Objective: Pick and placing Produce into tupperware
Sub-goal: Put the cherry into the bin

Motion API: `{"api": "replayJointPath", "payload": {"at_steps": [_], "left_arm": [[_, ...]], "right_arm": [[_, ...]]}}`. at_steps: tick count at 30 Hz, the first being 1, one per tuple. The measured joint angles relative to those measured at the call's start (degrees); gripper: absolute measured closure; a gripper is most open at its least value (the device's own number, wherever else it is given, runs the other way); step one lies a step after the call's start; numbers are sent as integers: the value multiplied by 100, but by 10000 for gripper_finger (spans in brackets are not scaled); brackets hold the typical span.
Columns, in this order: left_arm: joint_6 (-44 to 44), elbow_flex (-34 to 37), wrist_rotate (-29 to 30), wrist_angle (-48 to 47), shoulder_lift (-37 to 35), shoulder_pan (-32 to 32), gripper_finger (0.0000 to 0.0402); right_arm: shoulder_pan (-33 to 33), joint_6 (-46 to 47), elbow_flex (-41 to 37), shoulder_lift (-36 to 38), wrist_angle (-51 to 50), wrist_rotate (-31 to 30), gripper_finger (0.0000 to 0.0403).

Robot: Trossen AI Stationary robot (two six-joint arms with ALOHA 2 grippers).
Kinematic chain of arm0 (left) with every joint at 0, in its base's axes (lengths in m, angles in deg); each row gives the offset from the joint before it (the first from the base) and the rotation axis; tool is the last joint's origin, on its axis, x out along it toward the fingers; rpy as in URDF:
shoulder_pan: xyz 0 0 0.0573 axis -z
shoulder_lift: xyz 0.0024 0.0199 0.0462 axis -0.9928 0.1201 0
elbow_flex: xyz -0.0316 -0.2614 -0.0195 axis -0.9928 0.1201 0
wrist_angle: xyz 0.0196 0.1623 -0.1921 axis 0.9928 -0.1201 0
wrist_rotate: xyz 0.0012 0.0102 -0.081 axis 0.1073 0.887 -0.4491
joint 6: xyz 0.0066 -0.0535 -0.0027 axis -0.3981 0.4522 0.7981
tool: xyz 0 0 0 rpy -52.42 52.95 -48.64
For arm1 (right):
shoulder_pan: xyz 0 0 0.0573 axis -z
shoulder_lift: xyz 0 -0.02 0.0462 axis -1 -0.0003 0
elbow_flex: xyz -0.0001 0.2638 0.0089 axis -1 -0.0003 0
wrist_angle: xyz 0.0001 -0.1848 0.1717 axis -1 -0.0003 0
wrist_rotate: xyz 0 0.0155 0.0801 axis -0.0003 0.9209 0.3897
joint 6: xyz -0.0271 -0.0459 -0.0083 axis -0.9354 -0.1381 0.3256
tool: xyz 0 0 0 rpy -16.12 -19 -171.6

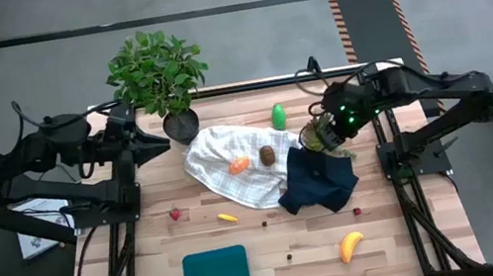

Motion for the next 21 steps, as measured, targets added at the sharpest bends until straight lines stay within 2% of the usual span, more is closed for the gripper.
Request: {"api": "replayJointPath", "payload": {"at_steps": [11,15,21], "left_arm": [[-273,0,-27,-1,534,0,318],[-512,0,-263,8,652,0,318],[-694,0,-324,11,708,0,318]], "right_arm": [[-741,1031,0,-600,-171,-177,366],[-1065,1405,0,-724,-172,-240,364],[-1494,2011,0,-765,-194,-402,336]]}}
